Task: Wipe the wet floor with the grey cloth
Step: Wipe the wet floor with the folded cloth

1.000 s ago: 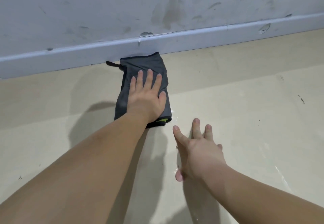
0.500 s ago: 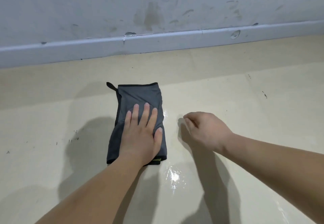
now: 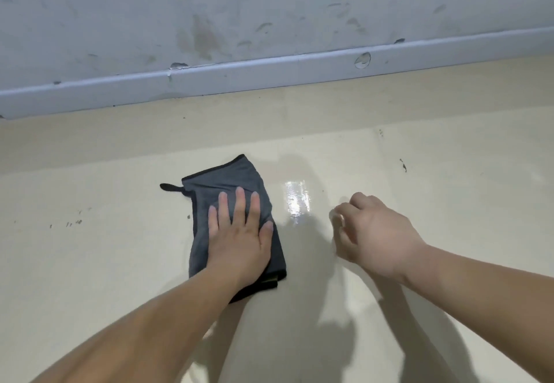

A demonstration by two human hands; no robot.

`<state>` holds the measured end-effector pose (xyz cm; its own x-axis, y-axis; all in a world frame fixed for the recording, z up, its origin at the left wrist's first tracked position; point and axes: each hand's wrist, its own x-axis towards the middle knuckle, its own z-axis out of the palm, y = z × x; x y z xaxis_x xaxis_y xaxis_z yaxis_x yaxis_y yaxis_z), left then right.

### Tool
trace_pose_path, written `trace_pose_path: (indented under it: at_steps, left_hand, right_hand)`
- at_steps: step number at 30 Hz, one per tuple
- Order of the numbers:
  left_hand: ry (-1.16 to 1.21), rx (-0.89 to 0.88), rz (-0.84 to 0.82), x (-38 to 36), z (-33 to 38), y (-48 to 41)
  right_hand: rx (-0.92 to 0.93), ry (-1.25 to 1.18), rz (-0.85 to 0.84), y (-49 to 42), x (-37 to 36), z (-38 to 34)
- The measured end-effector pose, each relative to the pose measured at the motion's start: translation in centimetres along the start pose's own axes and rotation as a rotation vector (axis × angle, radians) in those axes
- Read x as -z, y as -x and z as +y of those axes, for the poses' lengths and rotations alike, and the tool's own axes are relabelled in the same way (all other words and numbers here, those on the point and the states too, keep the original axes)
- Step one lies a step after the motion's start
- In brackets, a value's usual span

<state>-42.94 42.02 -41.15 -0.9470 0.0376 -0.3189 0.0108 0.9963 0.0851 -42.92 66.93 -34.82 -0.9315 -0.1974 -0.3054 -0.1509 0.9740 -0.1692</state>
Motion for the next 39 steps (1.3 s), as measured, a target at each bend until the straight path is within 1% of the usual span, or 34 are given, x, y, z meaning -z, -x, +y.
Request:
trace_pose_path:
  at_steps: [2,4,5,7,9,12,15,17,19,24,27,29,30,33,35,37,39]
  left_hand:
    - [0.0,-0.048,-0.053,0.4,4.2,-1.5]
    - [-0.023,-0.147,-0.112,0.4,8.7,-1.5]
    - [-0.034,-0.192,-0.146,0.3,10.2,-1.1]
    - [-0.064,-0.226,-0.224,0.1,12.7,-0.3]
    - [-0.092,-0.2,-0.267,0.3,13.8,0.4]
    - [-0.059,-0.114,-0.343,1.3,14.9,2.0]
    - [-0.048,-0.049,-0.528,3.2,16.5,4.2]
    - [-0.069,-0.008,-0.665,4.8,17.5,5.5]
    - [-0.109,0.015,-0.752,6.7,18.1,6.2]
    - [-0.202,-0.029,-0.849,10.2,19.4,4.7]
    - [-0.21,-0.026,-0.874,9.7,19.3,3.0]
    - [-0.185,-0.035,-0.84,8.1,18.5,1.7]
    - [-0.175,-0.038,-0.796,7.5,17.9,1.1]
    - [-0.149,-0.057,-0.604,5.7,15.7,-1.9]
    - [-0.123,-0.045,-0.469,5.0,14.2,-5.3]
    - [-0.077,-0.072,-0.34,4.7,13.5,-8.3]
    - [-0.031,-0.118,-0.189,3.7,13.1,-9.9]
  right_hand:
    - [0.011,0.04,0.009,0.2,0.1,2.3]
    - [-0.02,0.025,-0.006,0.1,0.6,4.5]
    - [-0.038,0.019,-0.011,-0.2,0.8,4.9]
    - [-0.06,0.001,-0.022,-0.7,1.2,5.8]
    - [-0.035,-0.003,-0.04,-1.3,1.2,6.2]
    - [0.01,0.022,-0.1,-2.0,1.0,6.2]
    - [0.037,0.091,-0.167,-2.6,0.8,5.8]
    - [0.026,0.117,-0.242,-2.5,1.7,5.5]
    - [0.016,0.116,-0.31,-2.4,2.9,5.3]
    - [0.004,-0.026,-0.444,-2.5,3.7,6.7]
    - [0.027,-0.054,-0.438,-2.1,3.7,7.4]
    - [0.031,-0.082,-0.39,-2.0,3.5,7.6]
    - [0.035,-0.115,-0.356,-2.0,3.4,7.7]
    - [0.022,-0.229,-0.166,-1.0,2.5,8.7]
    - [-0.001,-0.246,-0.063,0.6,2.2,10.1]
    - [-0.049,-0.22,-0.021,2.7,2.1,11.6]
    - [-0.161,-0.253,-0.025,4.9,1.9,12.3]
